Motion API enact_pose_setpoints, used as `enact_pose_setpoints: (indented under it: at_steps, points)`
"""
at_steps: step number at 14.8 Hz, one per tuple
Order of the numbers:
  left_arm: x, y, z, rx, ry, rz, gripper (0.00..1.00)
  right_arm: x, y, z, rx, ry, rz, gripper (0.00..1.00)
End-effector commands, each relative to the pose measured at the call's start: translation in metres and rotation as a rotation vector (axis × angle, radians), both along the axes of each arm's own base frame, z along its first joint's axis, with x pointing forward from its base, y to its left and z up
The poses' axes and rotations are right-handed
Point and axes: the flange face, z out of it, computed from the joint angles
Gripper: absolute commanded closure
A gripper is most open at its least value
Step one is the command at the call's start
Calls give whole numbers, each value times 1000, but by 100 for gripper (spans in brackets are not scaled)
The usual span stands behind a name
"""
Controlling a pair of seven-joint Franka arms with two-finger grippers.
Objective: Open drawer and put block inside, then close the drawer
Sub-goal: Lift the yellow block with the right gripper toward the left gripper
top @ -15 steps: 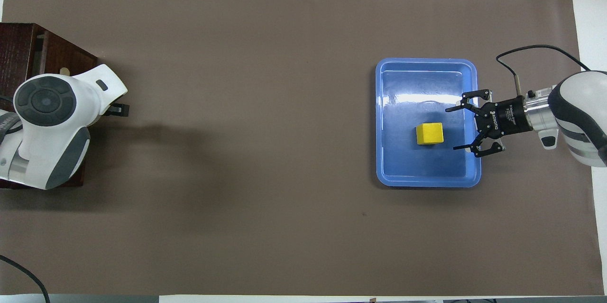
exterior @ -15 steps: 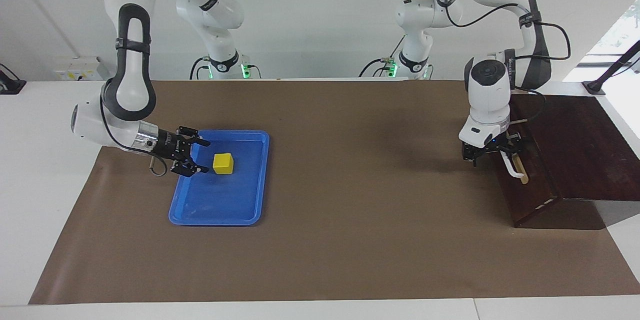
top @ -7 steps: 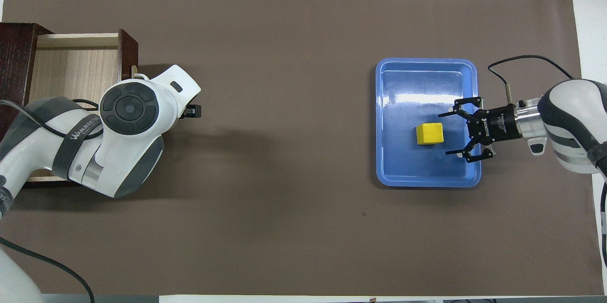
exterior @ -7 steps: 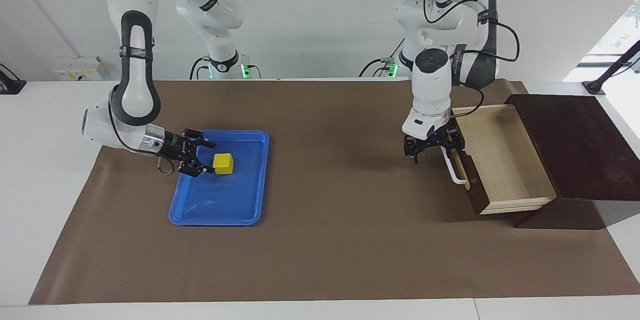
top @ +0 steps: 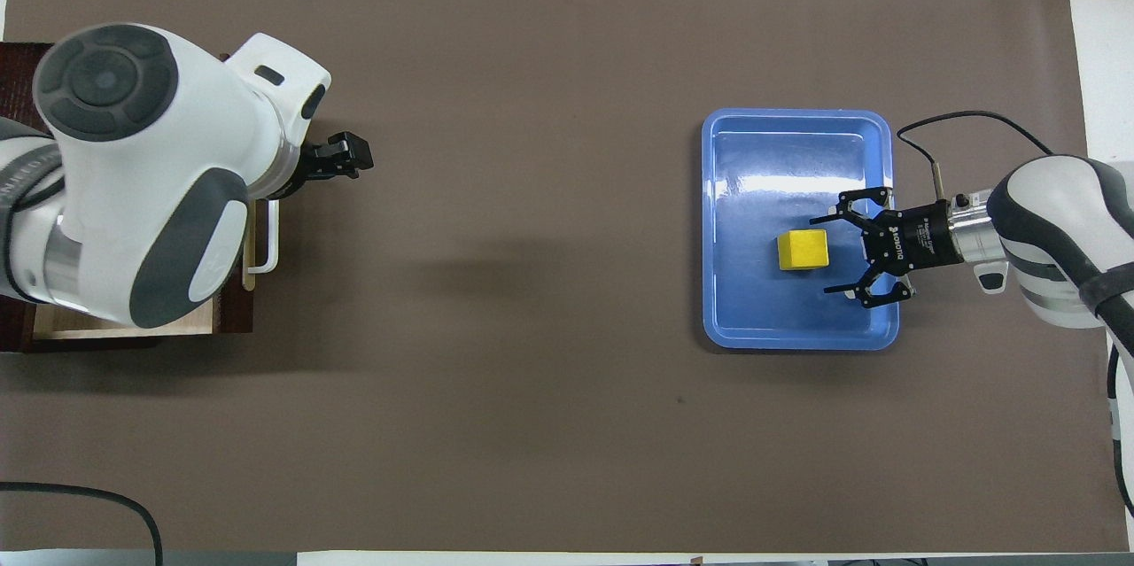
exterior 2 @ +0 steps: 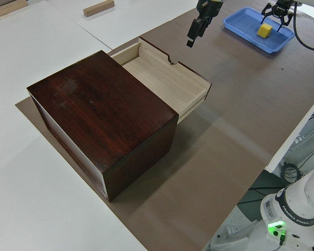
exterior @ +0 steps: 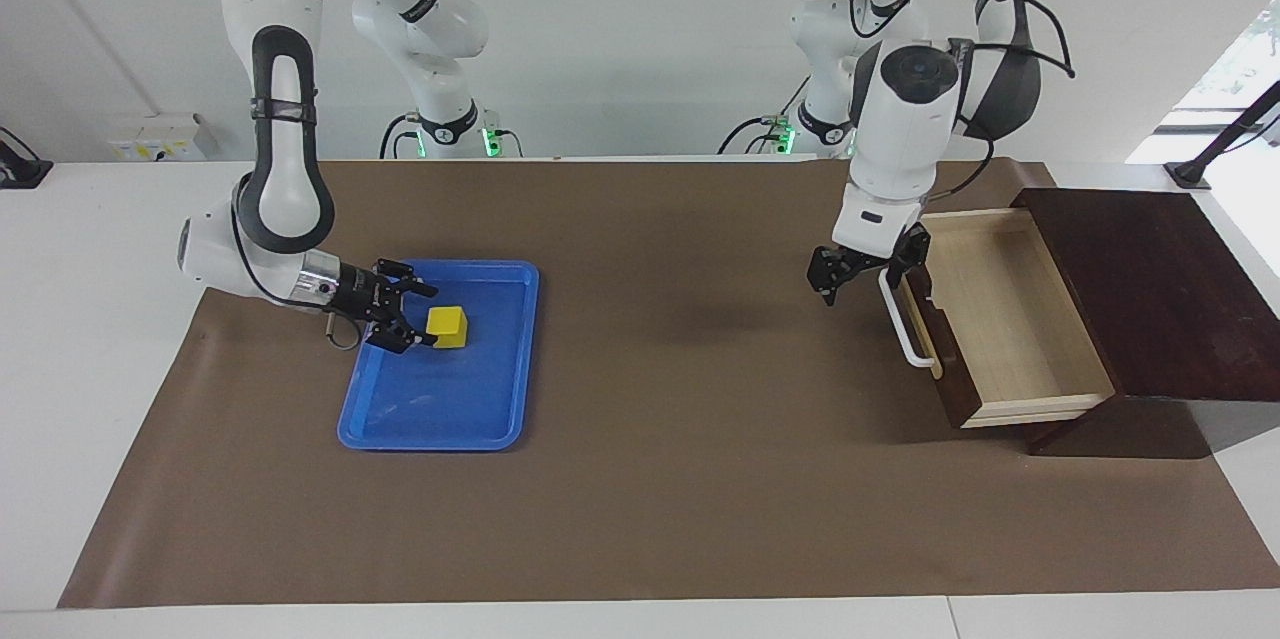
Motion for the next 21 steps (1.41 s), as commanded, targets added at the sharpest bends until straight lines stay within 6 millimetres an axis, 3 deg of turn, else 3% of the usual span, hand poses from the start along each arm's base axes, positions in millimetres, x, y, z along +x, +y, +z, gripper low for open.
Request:
enact_pose_setpoints:
  at_steps: [1,3,6,7,8,10,11,13,15,16,18,21]
  points:
    - [-1,-16,29,-79,43,288,0,-6,2,1,10,-39,-1,0]
    - [-6,-27,32,-118,58,524,0,-6,0,0,0,-47,-8,1]
    - [-19,-54,34,-183,91,704,0,-6,-1,-1,-1,-46,-10,4]
    - [-26,-68,35,-190,96,743,0,-6,-1,-1,-1,-46,-10,10]
    - [-31,-79,34,-199,91,788,0,-6,-1,-1,-1,-46,-10,23]
    - [-48,-106,29,-239,69,865,0,-6,-2,0,-2,-48,-12,84]
    - [-55,-115,28,-246,69,920,0,-5,-2,0,-1,-48,-13,100]
    - [-56,-120,25,-287,51,1006,0,0,-1,6,-1,-52,-16,100]
    - [-52,-123,15,-295,50,1073,0,19,5,33,0,-52,-41,100]
    - [-50,-125,9,-294,54,1117,0,30,17,55,3,-48,-39,100]
    - [-48,-133,2,-312,57,1216,0,50,60,99,-1,-12,-51,100]
    - [-35,-137,-3,-418,91,1300,0,67,142,157,-20,41,-101,100]
